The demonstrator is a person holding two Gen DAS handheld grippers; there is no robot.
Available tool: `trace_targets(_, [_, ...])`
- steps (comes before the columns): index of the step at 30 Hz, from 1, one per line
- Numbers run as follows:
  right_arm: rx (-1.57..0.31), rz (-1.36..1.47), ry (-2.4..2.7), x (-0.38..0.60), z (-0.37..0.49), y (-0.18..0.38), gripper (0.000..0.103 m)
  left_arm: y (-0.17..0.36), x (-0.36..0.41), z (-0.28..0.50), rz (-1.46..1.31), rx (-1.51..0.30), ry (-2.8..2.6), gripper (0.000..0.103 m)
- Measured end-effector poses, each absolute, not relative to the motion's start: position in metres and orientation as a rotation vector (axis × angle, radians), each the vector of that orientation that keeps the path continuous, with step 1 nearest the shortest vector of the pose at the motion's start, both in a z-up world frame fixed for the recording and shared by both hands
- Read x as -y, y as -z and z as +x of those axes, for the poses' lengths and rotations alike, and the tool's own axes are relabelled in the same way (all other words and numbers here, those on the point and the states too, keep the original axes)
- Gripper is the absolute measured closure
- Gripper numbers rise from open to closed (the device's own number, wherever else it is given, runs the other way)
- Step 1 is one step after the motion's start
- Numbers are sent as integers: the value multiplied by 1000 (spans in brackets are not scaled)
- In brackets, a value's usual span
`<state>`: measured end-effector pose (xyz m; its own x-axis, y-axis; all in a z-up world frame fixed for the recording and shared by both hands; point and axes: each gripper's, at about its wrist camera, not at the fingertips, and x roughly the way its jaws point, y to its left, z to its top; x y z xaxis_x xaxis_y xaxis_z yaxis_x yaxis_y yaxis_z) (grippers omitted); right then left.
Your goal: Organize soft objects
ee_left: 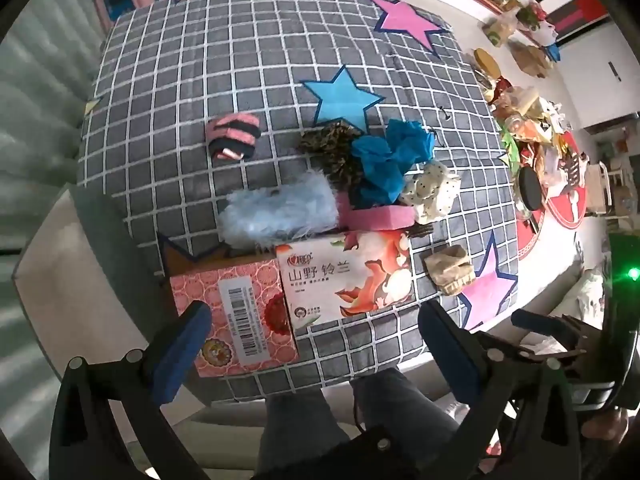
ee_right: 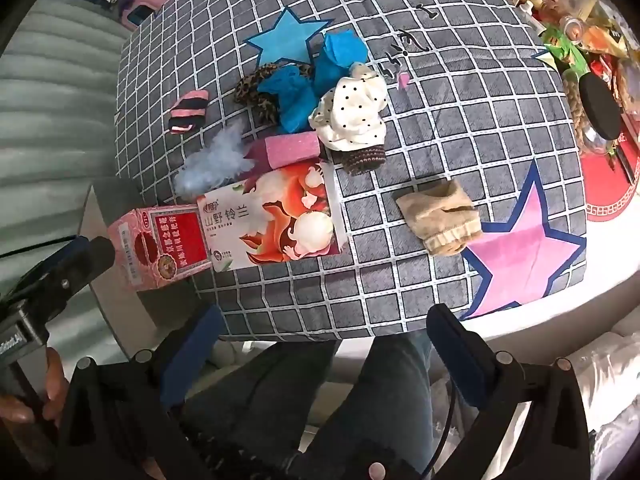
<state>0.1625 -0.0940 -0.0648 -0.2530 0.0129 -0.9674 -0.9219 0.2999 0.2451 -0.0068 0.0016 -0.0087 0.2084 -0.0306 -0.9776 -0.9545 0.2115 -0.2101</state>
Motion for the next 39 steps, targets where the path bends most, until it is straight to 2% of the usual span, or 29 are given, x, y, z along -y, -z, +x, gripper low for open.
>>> trace_targets(22, [-1506,-843,-1134,88,171,59,0,8,-13,-15,-1148,-1126,-960,0])
trace_targets(32, [-1538,-854,-1089,66,185,65,0,11,-44,-13,-1133,-1097,-977,0])
trace_targets(39, [-1494,-856,-1085,47,193,78,0,26,-77,-2,-1097,-1157,-1015,0])
